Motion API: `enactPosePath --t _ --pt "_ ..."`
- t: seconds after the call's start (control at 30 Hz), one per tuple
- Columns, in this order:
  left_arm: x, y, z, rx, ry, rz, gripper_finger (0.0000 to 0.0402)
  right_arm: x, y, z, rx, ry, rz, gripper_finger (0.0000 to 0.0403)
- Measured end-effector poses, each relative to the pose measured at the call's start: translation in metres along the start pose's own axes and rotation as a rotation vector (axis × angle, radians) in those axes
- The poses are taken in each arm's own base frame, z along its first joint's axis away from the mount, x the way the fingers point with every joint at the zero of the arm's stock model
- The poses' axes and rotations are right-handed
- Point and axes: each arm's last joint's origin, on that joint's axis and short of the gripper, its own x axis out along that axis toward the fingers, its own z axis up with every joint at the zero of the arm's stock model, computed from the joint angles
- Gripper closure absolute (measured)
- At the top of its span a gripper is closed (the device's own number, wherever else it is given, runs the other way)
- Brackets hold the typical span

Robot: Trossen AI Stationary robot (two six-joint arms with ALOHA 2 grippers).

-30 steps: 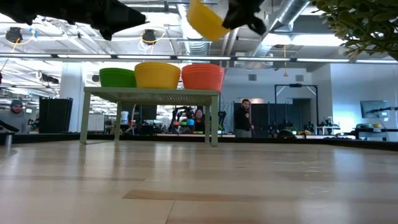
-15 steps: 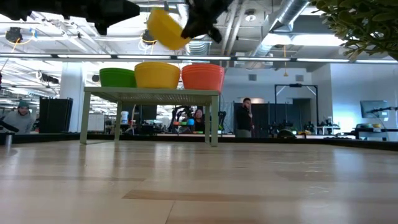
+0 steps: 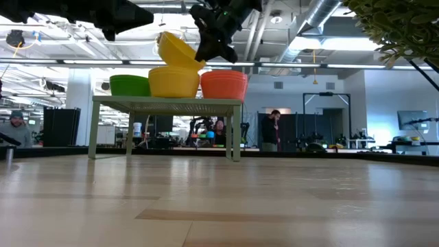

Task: Pick & Place Mini bowls
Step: Stack the yellow bowl on top of the yellow bowls on the shelf

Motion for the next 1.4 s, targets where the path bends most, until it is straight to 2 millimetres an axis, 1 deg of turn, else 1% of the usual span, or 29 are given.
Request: enactPosePath --t 0.17,0.37,0.53,0.77,1.1,1.2,1.4 --pt "0.004 0.003 -0.007 0.021 0.062 0.101 0.0340 0.003 -0.003 0.000 -0.020 0.006 -0.004 0.0396" --pt "0.022 0.006 -0.026 0.026 0.163 0.165 0.0340 0.004 -0.001 -0.001 -0.046 0.007 -0.001 0.0396" --pt "0.033 0.007 -0.032 0.026 0.172 0.194 0.0340 0.003 -0.003 -0.001 -0.047 0.009 -0.011 0.0396" --pt "0.034 0.006 -0.032 0.022 0.164 0.190 0.0340 0.003 -0.003 -0.001 -0.107 0.007 -0.009 0.0390" --pt "0.032 0.007 -0.028 0.011 0.136 0.194 0.0340 0.004 0.001 0.001 -0.132 -0.013 0.015 0.0334" --pt "0.032 0.007 -0.028 0.009 0.138 0.191 0.0340 0.004 0.003 0.001 -0.134 -0.012 0.055 0.0323" --pt "0.032 0.006 -0.028 -0.038 0.133 0.172 0.0340 0.003 0.005 -0.001 -0.135 0.004 0.059 0.0314"
